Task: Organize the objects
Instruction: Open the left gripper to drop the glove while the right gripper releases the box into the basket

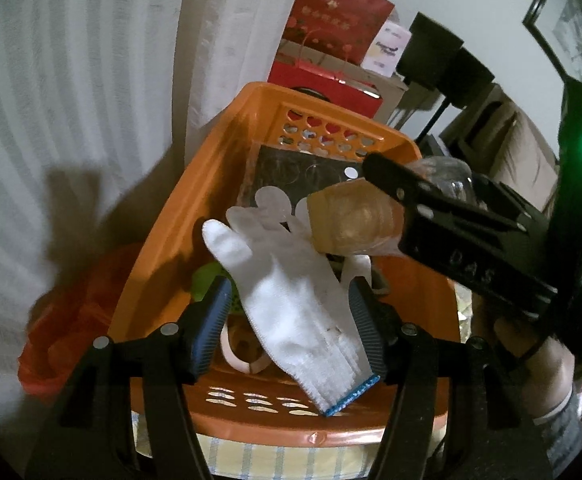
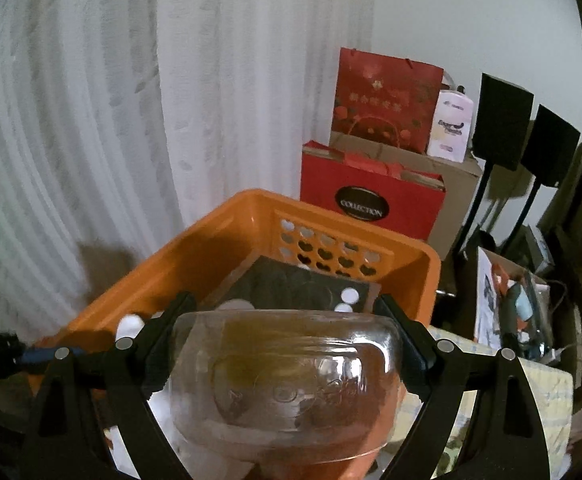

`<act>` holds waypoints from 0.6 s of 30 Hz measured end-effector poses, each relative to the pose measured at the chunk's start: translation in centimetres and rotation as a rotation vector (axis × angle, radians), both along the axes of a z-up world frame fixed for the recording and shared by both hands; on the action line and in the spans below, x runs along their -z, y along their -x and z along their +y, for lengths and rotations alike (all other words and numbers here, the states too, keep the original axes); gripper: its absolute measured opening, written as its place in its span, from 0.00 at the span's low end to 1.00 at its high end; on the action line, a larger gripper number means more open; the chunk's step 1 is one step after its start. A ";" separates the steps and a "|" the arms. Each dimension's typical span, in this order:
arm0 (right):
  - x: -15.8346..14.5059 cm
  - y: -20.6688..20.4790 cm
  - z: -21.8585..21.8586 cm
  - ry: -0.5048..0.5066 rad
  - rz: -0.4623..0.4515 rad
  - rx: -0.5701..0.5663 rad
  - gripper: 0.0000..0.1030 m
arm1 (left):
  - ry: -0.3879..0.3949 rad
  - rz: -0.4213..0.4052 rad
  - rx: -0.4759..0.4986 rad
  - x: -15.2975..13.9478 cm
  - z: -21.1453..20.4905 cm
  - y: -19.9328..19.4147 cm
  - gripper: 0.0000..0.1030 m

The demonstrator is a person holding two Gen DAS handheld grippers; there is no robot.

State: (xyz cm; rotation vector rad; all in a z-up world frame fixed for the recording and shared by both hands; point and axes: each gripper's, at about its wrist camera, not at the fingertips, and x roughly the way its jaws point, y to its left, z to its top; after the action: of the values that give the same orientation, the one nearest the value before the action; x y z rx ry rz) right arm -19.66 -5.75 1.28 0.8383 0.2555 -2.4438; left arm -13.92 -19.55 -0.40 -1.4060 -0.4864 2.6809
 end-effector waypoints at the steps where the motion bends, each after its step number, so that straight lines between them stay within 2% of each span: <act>1: 0.0 0.3 0.2 0.009 -0.012 0.005 0.89 | -0.001 0.000 0.002 0.0 0.1 -0.1 0.56; 8: 0.5 -1.1 1.8 -0.011 -0.070 -0.018 0.88 | 0.001 0.005 0.026 0.0 0.9 -0.4 0.57; 12: 1.0 -2.9 1.7 -0.033 -0.056 -0.043 0.88 | 0.005 -0.005 0.038 0.3 1.2 -0.7 0.57; 14: 1.2 -3.6 1.1 -0.061 -0.020 -0.061 0.88 | 0.007 -0.010 0.034 0.4 0.9 -0.9 0.57; 18: 1.7 -3.5 0.4 -0.070 -0.014 -0.061 0.88 | 0.016 -0.020 0.027 0.5 0.2 -1.5 0.57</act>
State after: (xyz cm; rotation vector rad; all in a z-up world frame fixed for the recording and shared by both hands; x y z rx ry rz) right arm -16.21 -5.37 -0.41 0.8640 0.3576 -2.3836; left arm -12.40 -19.39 -0.92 -1.4343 -0.4446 2.6580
